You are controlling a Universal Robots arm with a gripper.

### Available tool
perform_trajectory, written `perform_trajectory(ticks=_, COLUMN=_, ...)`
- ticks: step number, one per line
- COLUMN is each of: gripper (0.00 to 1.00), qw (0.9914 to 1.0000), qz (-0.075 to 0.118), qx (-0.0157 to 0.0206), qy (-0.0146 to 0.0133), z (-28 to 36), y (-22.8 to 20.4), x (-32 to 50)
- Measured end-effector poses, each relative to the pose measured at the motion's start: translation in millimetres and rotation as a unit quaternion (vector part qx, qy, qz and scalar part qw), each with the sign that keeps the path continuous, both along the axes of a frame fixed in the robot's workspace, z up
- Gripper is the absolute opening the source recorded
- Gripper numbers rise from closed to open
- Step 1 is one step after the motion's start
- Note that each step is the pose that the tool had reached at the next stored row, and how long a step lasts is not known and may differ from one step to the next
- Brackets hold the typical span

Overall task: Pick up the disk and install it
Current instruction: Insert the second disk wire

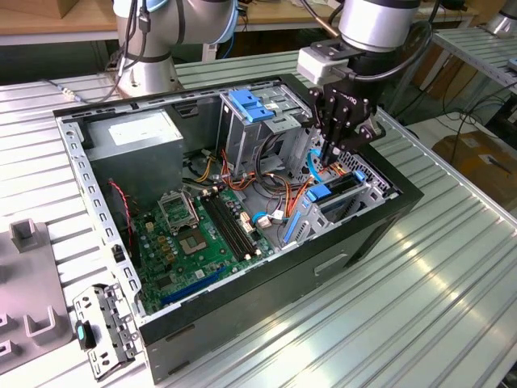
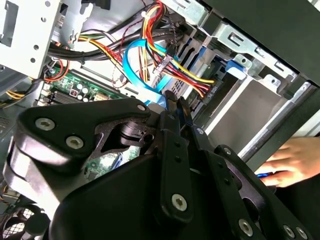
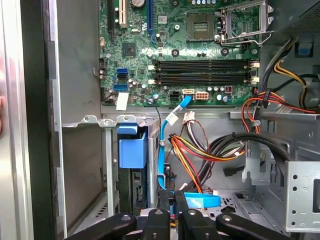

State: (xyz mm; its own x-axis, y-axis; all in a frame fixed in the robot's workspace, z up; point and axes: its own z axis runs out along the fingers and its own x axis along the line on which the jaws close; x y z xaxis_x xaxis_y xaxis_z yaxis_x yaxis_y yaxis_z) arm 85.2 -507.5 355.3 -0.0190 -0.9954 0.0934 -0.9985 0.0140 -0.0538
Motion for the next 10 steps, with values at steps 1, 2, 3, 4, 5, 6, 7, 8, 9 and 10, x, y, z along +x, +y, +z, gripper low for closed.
perform_trajectory(ticks=1, gripper=0.16, qw=1.00000, qz=0.000, qx=0.0024, qy=-0.0004, z=0.0, y=-0.4, x=-0.1)
perform_trajectory(ticks=2, gripper=0.16, qw=0.99999, qz=0.000, qx=0.0050, qy=-0.0008, z=0.1, y=-0.9, x=-0.2)
perform_trajectory(ticks=3, gripper=0.16, qw=0.99992, qz=0.000, qx=0.0123, qy=-0.0025, z=-0.1, y=-3.2, x=-0.6)
perform_trajectory(ticks=4, gripper=0.16, qw=0.99981, qz=0.000, qx=0.0188, qy=-0.0041, z=-0.2, y=-5.5, x=-0.9)
perform_trajectory(ticks=5, gripper=0.16, qw=0.99974, qz=0.000, qx=0.0224, qy=-0.0051, z=-0.3, y=-7.2, x=-1.1)
perform_trajectory(ticks=6, gripper=0.16, qw=0.99963, qz=0.000, qx=0.0266, qy=-0.0062, z=-0.6, y=-11.1, x=-1.9)
perform_trajectory(ticks=7, gripper=0.16, qw=0.99957, qz=0.000, qx=0.0284, qy=-0.0069, z=-0.7, y=-13.2, x=-2.2)
perform_trajectory(ticks=8, gripper=0.16, qw=0.99952, qz=0.000, qx=0.0301, qy=-0.0078, z=-0.9, y=-15.3, x=-2.7)
perform_trajectory(ticks=9, gripper=0.16, qw=0.99943, qz=0.000, qx=0.0324, qy=-0.0093, z=-1.2, y=-18.1, x=-3.4)
perform_trajectory(ticks=10, gripper=0.16, qw=0.99937, qz=0.000, qx=0.0340, qy=-0.0105, z=-1.3, y=-20.0, x=-3.9)
